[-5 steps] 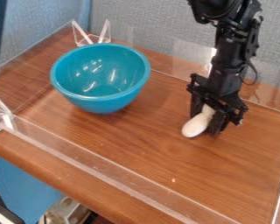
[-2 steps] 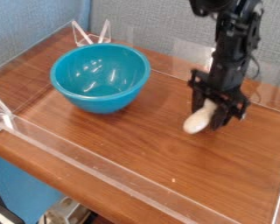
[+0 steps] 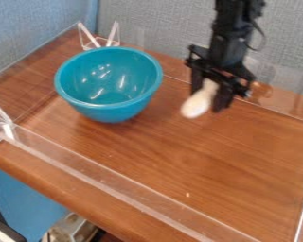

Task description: Put the mushroom in the blue bowl

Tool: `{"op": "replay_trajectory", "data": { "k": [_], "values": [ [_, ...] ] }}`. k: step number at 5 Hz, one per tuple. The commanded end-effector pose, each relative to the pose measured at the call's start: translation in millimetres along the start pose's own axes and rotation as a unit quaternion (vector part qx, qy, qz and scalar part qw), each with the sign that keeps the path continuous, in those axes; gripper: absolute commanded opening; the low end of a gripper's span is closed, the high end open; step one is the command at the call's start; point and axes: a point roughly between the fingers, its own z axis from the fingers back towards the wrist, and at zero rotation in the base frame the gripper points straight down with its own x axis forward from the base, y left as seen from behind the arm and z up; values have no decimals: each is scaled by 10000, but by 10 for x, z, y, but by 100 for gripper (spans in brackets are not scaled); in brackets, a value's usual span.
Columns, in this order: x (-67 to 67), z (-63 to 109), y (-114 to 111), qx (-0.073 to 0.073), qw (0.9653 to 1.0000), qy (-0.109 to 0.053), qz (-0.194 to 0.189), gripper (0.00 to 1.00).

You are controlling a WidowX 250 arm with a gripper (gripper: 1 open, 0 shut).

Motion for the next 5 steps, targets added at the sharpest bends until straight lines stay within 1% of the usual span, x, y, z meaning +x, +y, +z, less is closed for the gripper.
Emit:
{"op": "replay_trajectory", "data": {
  "k": [1,2,3,5],
  "values": [
    [26,339,243,79,9987,-444,254,0],
    [97,337,289,17,9986,-443,295,0],
    [152,392,278,-26,9988,-445,185,0],
    [231,432,187,-121,9988,-482,-21,0]
  ]
}}
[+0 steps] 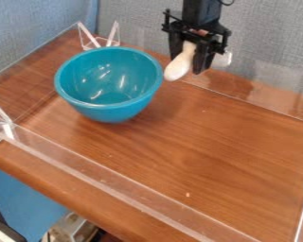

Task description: Put the mushroom in the blue bowl

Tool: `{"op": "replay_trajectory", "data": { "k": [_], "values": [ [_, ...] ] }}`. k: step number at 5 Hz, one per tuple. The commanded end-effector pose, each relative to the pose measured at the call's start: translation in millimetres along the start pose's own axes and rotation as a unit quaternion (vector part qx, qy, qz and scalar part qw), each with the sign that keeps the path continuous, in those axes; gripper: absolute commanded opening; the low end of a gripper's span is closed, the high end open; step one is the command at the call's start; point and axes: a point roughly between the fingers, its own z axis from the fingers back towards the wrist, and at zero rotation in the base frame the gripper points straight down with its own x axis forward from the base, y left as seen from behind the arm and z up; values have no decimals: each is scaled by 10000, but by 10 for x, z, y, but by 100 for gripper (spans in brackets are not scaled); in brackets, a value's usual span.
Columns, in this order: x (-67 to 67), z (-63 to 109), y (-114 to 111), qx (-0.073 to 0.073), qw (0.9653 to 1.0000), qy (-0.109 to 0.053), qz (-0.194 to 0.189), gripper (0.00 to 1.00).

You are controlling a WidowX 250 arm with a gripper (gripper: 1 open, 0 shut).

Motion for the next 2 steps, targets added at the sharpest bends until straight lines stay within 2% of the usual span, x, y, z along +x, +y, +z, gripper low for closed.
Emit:
{"op": "replay_trajectory", "data": {
  "k": [1,2],
  "values": [
    [95,179,-57,16,9995,-291,-110,0],
    [120,180,-84,-29,9994,-300,-144,0]
  ]
}}
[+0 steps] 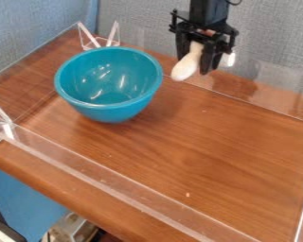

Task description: Put the mushroom in the blue bowl

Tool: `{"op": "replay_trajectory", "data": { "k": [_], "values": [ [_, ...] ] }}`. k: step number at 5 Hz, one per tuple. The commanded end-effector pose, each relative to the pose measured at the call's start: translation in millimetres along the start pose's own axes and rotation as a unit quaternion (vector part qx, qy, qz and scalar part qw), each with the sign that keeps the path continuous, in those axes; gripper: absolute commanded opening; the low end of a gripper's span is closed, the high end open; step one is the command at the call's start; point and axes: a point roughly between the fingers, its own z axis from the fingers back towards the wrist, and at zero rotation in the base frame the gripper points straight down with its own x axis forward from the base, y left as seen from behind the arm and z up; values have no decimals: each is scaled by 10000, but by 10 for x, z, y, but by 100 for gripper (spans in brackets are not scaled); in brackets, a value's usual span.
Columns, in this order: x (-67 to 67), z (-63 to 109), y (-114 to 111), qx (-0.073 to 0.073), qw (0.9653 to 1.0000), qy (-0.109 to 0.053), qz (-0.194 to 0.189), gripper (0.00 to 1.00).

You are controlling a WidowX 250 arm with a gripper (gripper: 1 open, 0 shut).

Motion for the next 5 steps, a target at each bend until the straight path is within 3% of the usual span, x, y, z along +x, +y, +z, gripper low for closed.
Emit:
{"op": "replay_trajectory", "data": {
  "k": [1,5],
  "values": [
    [84,198,-52,31,9995,-314,-99,0],
    [168,243,-135,-88,9989,-395,-228,0]
  ]
}}
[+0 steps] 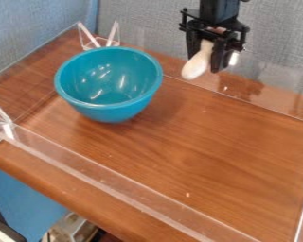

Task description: Put the mushroom in the blue bowl

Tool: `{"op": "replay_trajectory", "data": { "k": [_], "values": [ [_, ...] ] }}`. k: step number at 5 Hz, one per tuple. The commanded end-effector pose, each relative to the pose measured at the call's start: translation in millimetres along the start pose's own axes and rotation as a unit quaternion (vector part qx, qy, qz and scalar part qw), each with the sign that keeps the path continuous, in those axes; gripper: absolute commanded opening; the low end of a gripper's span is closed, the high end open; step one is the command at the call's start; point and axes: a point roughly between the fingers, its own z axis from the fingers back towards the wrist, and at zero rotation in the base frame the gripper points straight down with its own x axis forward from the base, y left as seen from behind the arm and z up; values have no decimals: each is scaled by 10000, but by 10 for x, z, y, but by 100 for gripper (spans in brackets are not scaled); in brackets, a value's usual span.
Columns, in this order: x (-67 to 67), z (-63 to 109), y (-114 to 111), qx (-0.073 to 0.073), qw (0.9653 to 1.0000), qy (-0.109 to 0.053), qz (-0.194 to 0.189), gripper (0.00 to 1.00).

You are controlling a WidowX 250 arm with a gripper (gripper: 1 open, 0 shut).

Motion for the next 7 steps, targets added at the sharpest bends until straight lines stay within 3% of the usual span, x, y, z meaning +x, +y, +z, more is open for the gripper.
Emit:
{"op": "replay_trajectory", "data": {
  "k": [1,5,7],
  "values": [
    [76,227,-57,47,9994,-330,-132,0],
    [125,219,-149,-82,9989,-316,-344,0],
    [-281,291,336,-10,9981,-304,542,0]
  ]
}}
